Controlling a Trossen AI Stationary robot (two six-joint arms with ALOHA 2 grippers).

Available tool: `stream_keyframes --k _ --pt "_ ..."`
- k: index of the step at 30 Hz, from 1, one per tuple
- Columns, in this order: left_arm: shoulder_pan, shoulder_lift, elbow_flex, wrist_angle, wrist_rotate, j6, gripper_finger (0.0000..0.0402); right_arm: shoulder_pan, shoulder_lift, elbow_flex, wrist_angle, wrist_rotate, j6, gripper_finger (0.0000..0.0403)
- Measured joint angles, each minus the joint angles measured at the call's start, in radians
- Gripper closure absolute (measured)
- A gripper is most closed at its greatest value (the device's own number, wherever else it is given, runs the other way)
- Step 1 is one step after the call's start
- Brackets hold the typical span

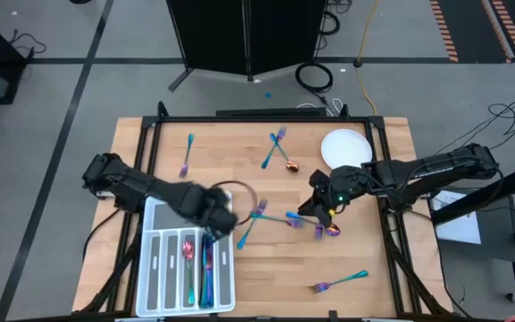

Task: Sort silverware
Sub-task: Put the bottom right iridescent spoon into the cutlery tray

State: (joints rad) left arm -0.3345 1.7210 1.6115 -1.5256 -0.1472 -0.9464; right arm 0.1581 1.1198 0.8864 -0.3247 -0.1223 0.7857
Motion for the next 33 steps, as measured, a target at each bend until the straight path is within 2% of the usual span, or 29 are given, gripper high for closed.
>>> stream_keyframes --k 2,5,9,14,18,22,33 --pt "-0.039 -0.003 -0.007 -0.056 0.001 -0.195 0.0395 -0.002 0.000 0.000 0.002 0.000 -0.036 0.0339" --pt "-0.110 -0.006 -0.020 -0.029 0.008 -0.413 0.0395 -0.002 0.000 0.000 0.005 0.000 -0.080 0.0339" --pt "-0.213 0.017 -0.019 -0.043 0.048 -0.652 0.0395 -0.004 0.000 0.000 0.006 -0.002 -0.130 0.0339" --pt "-0.342 0.055 -0.019 -0.043 0.032 -0.991 0.0395 -0.008 0.000 0.000 0.006 -0.004 -0.164 0.0339" --pt "-0.435 0.103 -0.019 -0.023 0.027 -1.197 0.0395 -0.007 0.000 0.000 0.006 -0.005 -0.181 0.0339" --pt "-0.504 0.153 -0.020 -0.027 0.027 -1.295 0.0395 -0.007 0.000 0.000 0.007 -0.005 -0.197 0.0339" --pt "-0.553 0.275 -0.020 0.061 0.029 -1.301 0.0395 -0.015 0.000 0.000 0.013 -0.005 -0.183 0.0339"
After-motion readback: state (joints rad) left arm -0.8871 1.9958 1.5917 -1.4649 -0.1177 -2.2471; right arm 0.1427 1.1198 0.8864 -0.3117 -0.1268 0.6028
